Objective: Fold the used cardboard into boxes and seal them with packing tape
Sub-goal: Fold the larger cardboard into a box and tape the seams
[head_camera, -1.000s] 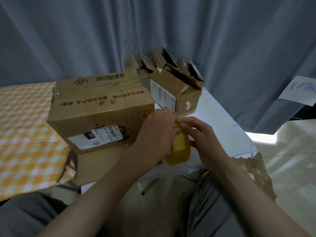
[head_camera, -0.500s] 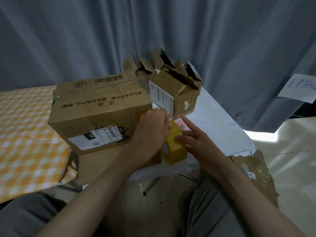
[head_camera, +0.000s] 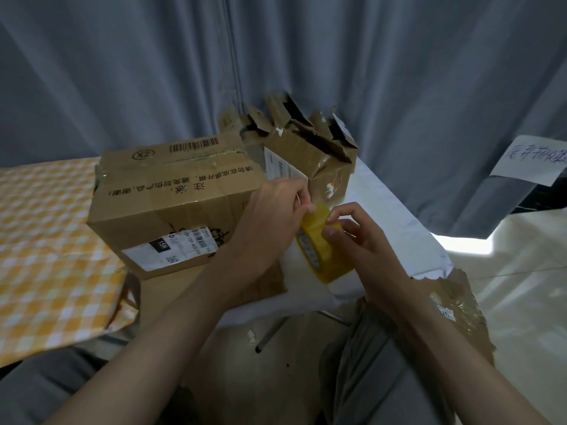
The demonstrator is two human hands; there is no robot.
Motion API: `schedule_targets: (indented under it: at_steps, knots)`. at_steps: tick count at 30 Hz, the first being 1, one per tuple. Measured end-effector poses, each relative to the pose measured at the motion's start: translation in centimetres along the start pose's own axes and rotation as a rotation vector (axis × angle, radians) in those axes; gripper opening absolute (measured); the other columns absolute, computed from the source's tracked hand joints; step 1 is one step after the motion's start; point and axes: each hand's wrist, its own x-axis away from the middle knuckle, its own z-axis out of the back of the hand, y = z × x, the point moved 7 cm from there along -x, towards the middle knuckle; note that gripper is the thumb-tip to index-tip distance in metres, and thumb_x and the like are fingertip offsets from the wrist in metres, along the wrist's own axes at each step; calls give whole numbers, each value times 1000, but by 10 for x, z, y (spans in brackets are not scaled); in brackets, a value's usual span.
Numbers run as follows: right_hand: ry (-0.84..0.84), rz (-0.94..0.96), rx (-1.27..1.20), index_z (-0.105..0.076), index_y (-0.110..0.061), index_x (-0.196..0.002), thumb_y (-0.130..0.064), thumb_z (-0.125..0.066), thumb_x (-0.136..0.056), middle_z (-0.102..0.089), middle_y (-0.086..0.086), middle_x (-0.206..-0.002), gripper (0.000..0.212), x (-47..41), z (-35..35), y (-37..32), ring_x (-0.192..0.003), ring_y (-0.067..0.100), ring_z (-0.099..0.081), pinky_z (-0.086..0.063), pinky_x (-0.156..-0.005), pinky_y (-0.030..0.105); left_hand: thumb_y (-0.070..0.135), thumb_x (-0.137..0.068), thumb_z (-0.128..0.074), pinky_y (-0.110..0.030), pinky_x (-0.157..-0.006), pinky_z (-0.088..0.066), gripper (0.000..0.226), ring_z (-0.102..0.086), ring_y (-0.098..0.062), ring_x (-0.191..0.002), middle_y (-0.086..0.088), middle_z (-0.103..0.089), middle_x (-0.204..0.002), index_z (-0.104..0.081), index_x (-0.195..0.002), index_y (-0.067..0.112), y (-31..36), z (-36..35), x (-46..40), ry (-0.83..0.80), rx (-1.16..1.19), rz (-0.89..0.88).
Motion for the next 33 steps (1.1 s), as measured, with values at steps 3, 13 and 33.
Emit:
schedule_targets:
  at_steps: [3,13,33]
  knots:
    - [-57,31,73,-55,-49,-99,-51,-58,-85,-66,-33,-99,14,-2,-1,-7,-95,-6,-64,-52,-64,10,34,-93,-67,-32,-79,-48,20,-54,-12,-89,4,-61,-94,-60,-97,16,5,-1,5,7,-162,-7]
    - [-146,158,491,-32,-38,-138,-13,-68,-91,-63,9,-121,64,-24,-38,15,-104,17,-63,-56,-86,37,32,-101,-51,-23,-94,-33,31,-53,-16,-115,-1,-59,-122,-62,-125,15,-32,46,-13,134,-237,-42]
    - [296,235,221,-67,-9,-90,-5,-68,-88,-66,2,-80,5,-56,-50,-39,-72,8,-61,-50,-63,14,42,-72,-84,-25,-85,-35,46,-47,-14,-106,6,-56,-113,-63,-106,21,-80,25,-13,101,-209,-70]
